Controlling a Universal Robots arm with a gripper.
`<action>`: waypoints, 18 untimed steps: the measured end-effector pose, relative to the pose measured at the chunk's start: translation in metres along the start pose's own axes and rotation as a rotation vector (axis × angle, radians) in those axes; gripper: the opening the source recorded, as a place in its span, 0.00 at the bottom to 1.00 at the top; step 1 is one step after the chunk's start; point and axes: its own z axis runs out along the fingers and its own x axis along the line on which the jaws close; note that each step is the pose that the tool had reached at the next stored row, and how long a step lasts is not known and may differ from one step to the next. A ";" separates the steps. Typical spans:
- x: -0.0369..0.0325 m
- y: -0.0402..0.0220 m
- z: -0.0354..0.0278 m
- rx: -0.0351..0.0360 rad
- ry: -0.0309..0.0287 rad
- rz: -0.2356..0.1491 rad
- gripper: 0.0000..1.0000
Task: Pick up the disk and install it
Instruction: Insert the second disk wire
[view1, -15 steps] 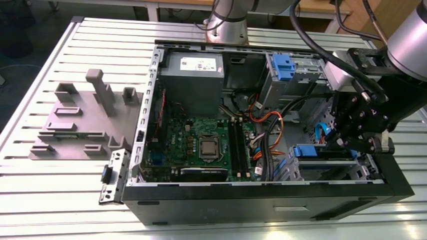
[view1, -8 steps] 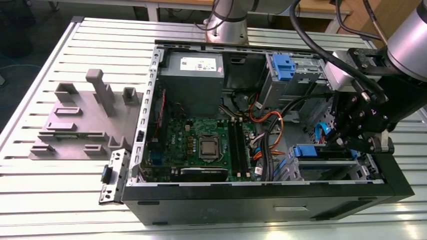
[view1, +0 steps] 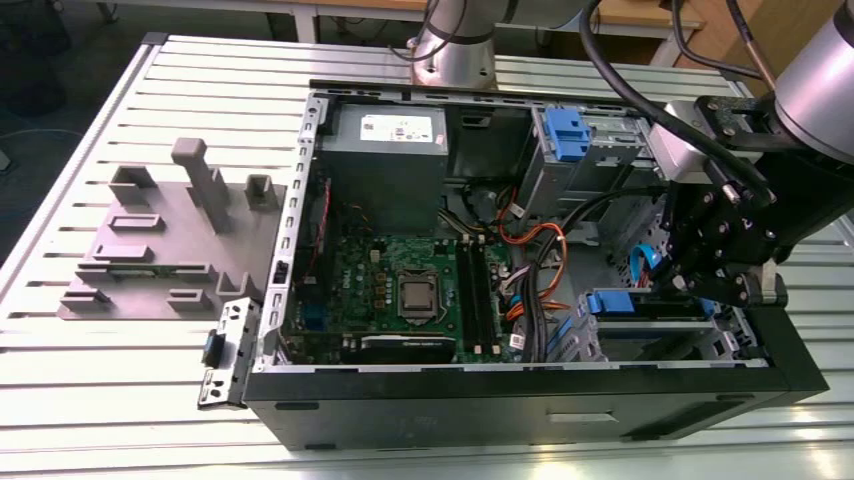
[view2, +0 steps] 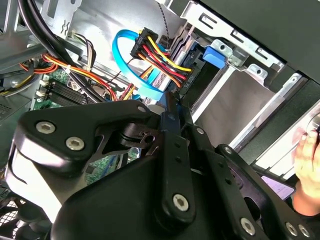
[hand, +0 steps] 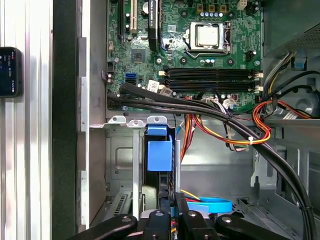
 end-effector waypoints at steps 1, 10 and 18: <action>0.0000 0.0000 0.0000 0.0000 -0.0006 0.000 0.16; 0.0000 0.0000 0.0000 -0.0001 -0.0067 0.000 0.16; 0.0000 0.0000 0.0000 -0.0003 -0.0120 0.000 0.16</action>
